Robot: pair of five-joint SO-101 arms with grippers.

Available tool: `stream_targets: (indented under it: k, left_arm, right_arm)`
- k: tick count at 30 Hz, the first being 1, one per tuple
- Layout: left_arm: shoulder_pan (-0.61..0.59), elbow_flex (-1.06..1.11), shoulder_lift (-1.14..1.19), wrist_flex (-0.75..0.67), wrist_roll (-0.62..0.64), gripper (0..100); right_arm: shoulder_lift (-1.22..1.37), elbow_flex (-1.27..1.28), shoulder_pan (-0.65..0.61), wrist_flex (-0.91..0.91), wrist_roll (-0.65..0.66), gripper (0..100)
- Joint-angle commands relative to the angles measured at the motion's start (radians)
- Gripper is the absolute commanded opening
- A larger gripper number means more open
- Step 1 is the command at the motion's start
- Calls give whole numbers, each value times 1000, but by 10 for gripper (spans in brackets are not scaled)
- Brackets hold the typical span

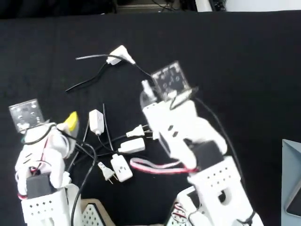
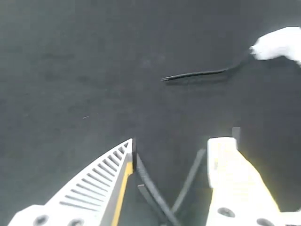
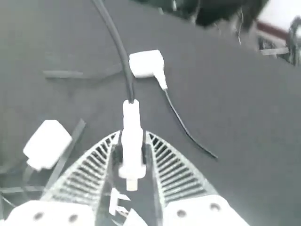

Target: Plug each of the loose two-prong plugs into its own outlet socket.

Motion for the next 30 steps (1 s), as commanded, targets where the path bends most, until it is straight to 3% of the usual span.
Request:
stream_targets:
  k: [1, 9, 16, 20, 30]
  left_arm:
    - [119, -35, -6, -87, 54, 278]
    - [274, 25, -6, -259, 95, 278]
    - [420, 18, -6, -264, 87, 278]
    - [481, 18, -6, -262, 8, 278]
    - [570, 1, -8, -255, -81, 278]
  right_arm:
    - [-94, 97, -94, -123, -51, 11]
    - [-189, 315, -196, -262, -100, 11]
    - [-189, 363, -265, -261, -92, 11]
    - [-188, 364, -267, -255, -92, 11]
    - [-188, 364, -265, -157, -92, 11]
